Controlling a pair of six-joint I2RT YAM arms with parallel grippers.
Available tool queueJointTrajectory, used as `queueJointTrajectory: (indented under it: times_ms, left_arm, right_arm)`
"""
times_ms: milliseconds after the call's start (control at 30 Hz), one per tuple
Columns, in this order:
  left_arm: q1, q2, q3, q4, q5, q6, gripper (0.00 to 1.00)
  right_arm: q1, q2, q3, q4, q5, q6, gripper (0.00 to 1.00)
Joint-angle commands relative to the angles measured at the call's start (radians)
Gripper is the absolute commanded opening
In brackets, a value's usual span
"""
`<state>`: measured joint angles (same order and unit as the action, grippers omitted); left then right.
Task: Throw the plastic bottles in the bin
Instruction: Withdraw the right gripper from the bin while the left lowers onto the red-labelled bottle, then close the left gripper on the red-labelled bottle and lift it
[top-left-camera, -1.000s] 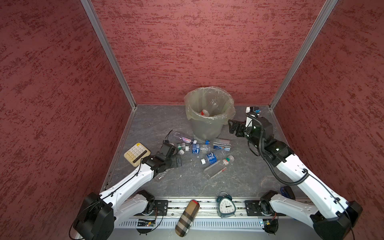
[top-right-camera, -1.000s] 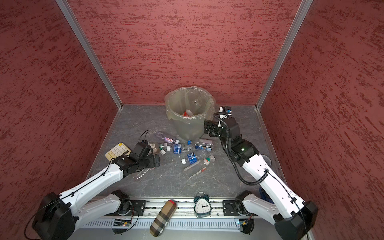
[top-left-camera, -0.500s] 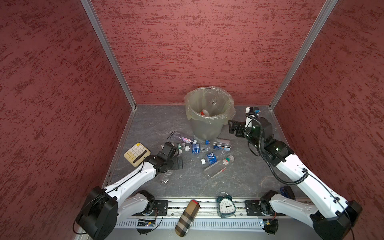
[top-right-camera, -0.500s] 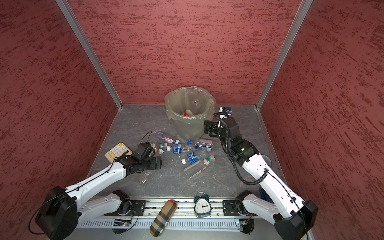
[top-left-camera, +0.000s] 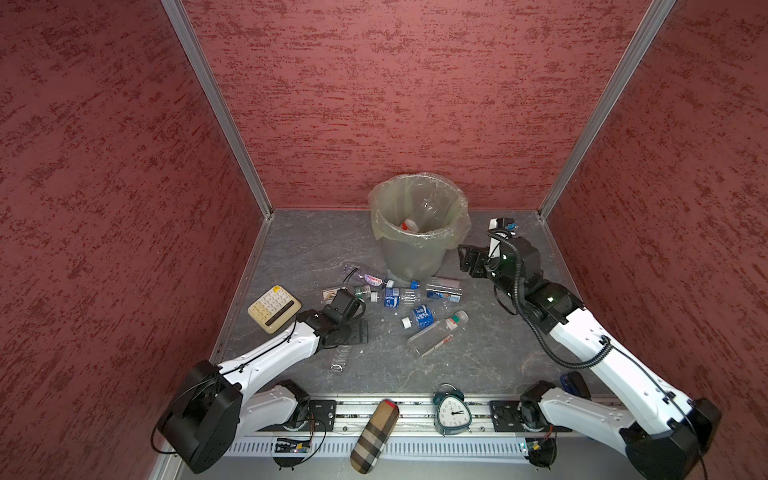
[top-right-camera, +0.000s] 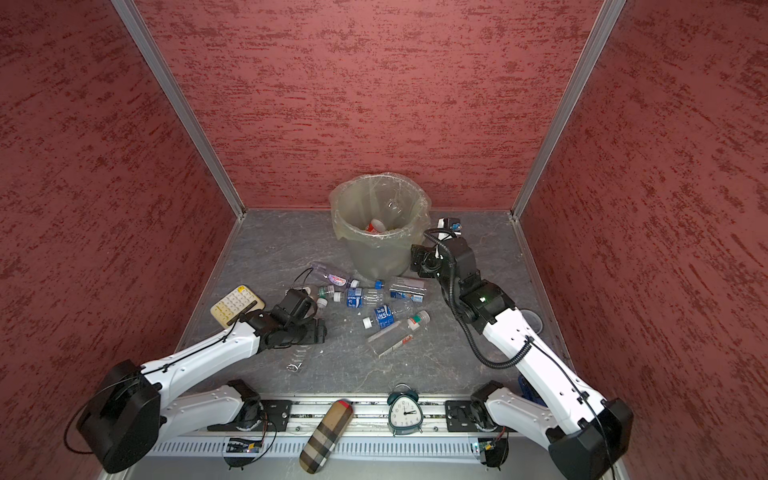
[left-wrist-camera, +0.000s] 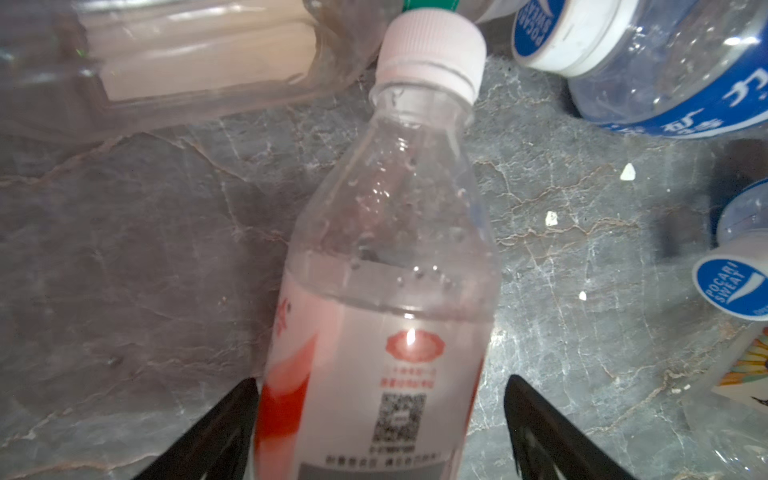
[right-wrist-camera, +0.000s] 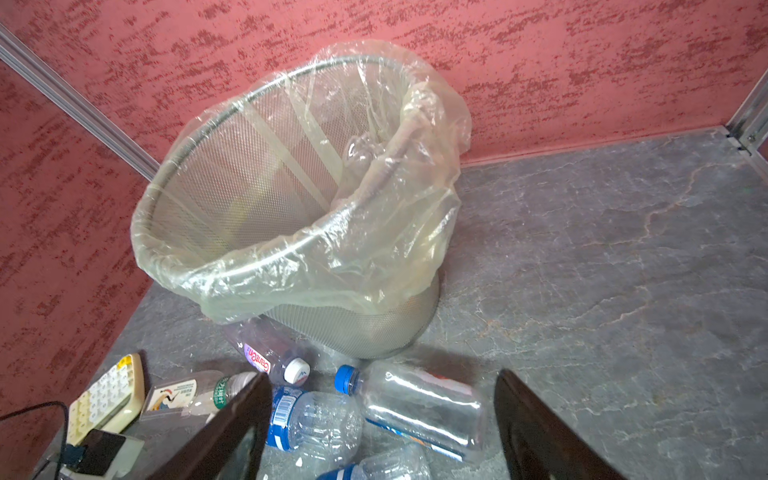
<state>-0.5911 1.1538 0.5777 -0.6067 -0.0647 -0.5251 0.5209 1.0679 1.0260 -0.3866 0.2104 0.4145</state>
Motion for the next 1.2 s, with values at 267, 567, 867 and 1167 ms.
queueJointTrajectory:
  times_ms: [267,567,867,1167]
  left_arm:
    - [-0.024,0.014,0.030,-0.044,-0.074,-0.028,0.88]
    - [-0.024,0.010,0.024,-0.049,-0.095,-0.046,0.87]
    - [-0.025,-0.008,0.010,-0.052,-0.102,-0.064,0.80]
    - [-0.024,0.016,0.013,-0.046,-0.095,-0.061,0.75]
  right_arm:
    - [0.001,-0.051,-0.086,-0.019,0.001,0.044,0.82]
    - [0.001,-0.092,-0.158,-0.041,0.014,0.055,0.87]
    - [0.001,-0.132,-0.259,-0.013,0.021,0.078,0.88]
    - [0.001,-0.147,-0.325,0.013,0.034,0.086,0.89]
